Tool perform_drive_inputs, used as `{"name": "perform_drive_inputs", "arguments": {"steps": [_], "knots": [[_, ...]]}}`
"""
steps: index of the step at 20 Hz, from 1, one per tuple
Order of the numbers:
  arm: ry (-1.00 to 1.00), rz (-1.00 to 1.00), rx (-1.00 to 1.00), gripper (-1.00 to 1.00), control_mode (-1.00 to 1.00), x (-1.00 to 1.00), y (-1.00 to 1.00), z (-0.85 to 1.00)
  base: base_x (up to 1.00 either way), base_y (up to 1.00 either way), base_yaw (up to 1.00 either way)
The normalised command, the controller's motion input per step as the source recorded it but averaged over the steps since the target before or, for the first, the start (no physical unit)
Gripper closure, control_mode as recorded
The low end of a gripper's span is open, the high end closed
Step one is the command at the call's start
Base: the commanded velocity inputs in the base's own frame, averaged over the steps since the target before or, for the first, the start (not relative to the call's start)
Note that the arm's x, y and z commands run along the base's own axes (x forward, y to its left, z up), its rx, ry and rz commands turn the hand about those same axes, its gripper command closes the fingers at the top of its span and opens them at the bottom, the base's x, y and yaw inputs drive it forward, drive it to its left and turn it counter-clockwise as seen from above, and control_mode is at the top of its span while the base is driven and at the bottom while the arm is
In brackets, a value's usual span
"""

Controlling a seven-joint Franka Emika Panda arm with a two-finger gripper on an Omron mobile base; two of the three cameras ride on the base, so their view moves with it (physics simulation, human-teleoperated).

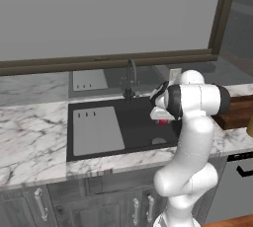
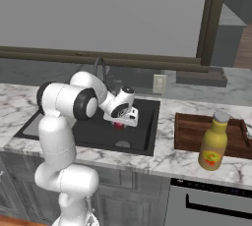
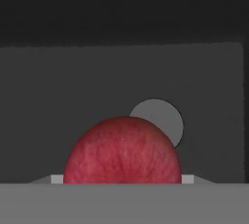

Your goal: Pick up all produce items and place them in the sink. Turn on the sink faucet to wash them. Then turn the sink off and put them in the tray.

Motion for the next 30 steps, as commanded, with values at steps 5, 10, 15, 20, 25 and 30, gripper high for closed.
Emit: {"name": "perform_drive_inputs", "arguments": {"steps": [5,10,15,20,25,30], "knots": [[0.00,0.04,-0.04,1.00,-1.00,0.32,-0.01,-0.24,0.00,0.00,0.00],[0.00,0.01,-0.04,1.00,-1.00,0.31,0.00,-0.29,0.00,0.00,0.00],[0.01,0.00,-0.02,1.00,-1.00,0.27,0.00,-0.22,0.00,0.00,0.00],[0.01,0.00,-0.02,1.00,-1.00,0.26,0.00,-0.19,0.00,0.00,0.00],[0.00,0.00,-0.01,1.00,-1.00,0.24,0.00,-0.23,0.00,0.00,0.00],[0.02,0.00,-0.02,1.00,-1.00,0.20,0.00,-0.21,0.00,0.00,0.00]]}}
